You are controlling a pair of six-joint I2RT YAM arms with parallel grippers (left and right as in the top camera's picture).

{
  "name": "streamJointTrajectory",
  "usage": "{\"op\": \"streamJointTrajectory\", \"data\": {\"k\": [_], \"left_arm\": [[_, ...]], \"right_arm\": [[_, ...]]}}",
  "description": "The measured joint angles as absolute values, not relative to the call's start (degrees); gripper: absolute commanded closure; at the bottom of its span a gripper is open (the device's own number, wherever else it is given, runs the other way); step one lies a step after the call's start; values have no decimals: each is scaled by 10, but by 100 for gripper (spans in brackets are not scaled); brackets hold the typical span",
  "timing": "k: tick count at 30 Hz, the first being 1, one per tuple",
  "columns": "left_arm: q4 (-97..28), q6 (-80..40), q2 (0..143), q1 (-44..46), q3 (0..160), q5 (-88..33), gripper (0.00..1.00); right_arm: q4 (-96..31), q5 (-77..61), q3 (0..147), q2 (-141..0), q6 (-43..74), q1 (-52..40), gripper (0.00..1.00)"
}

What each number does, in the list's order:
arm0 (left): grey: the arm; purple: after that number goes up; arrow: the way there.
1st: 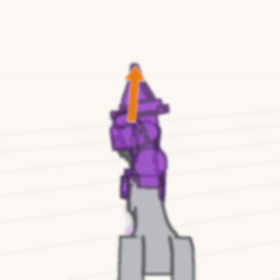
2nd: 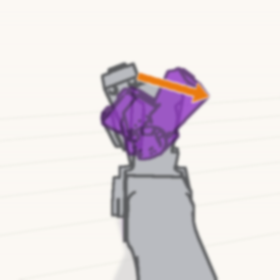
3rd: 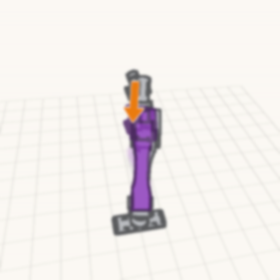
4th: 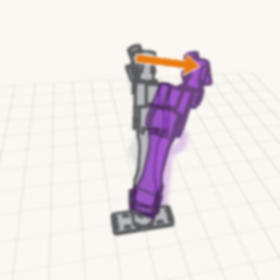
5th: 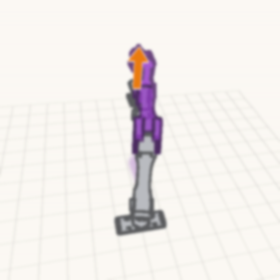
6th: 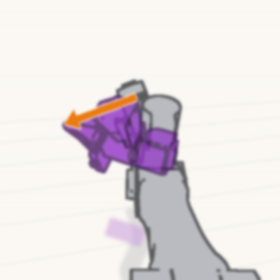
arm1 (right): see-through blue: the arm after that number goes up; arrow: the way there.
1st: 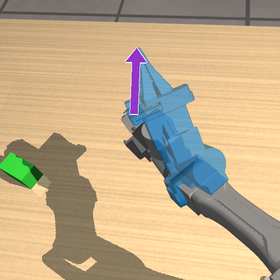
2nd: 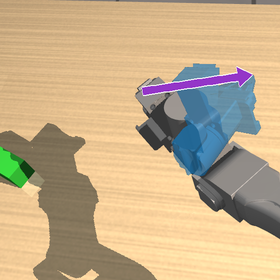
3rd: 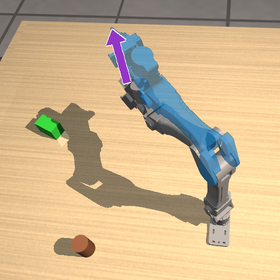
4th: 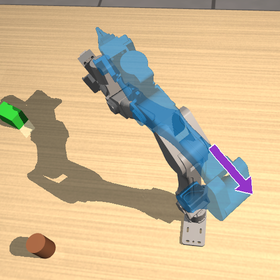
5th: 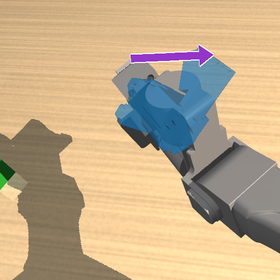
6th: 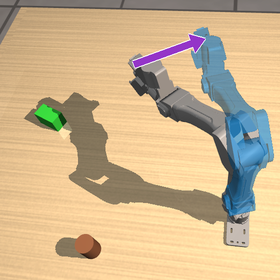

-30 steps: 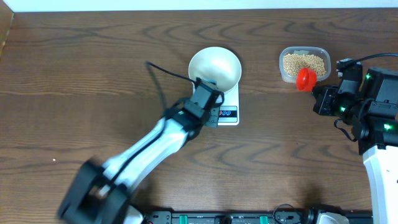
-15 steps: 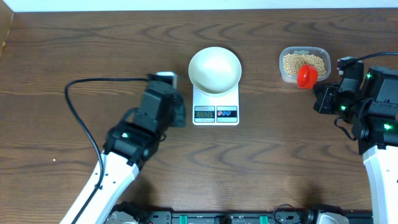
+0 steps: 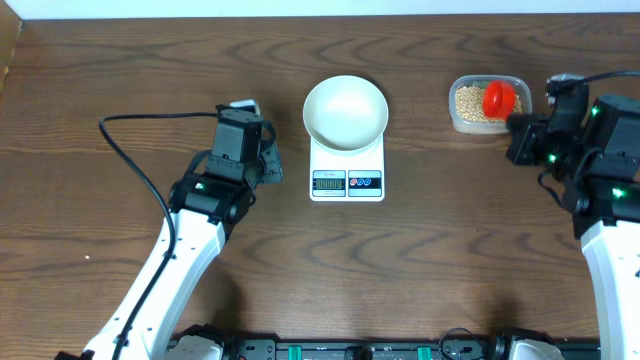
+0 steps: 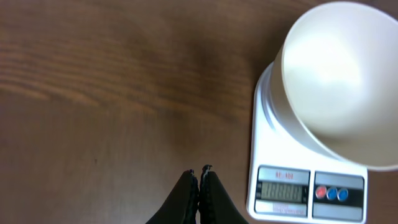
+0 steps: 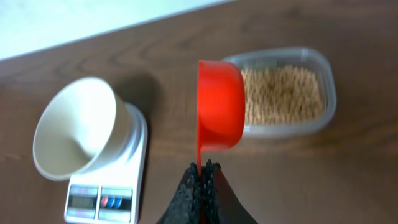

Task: Scoop item into bowl and weigh 50g on scale
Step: 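Pull the left gripper back from the scale to its left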

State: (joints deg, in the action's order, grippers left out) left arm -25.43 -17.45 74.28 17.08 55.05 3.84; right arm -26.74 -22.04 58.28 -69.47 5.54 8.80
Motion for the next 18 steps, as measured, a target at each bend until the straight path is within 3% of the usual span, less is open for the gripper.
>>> {"op": "streamJointTrajectory", "data": {"k": [10, 18], "left_arm": [[-230, -121, 769, 170, 550, 38, 93], [-257, -105, 769, 170, 550, 33, 93]], "right_arm": [[-29, -142, 583, -733, 148, 88, 99], [-101, -50, 626, -735, 198, 88, 98]]}}
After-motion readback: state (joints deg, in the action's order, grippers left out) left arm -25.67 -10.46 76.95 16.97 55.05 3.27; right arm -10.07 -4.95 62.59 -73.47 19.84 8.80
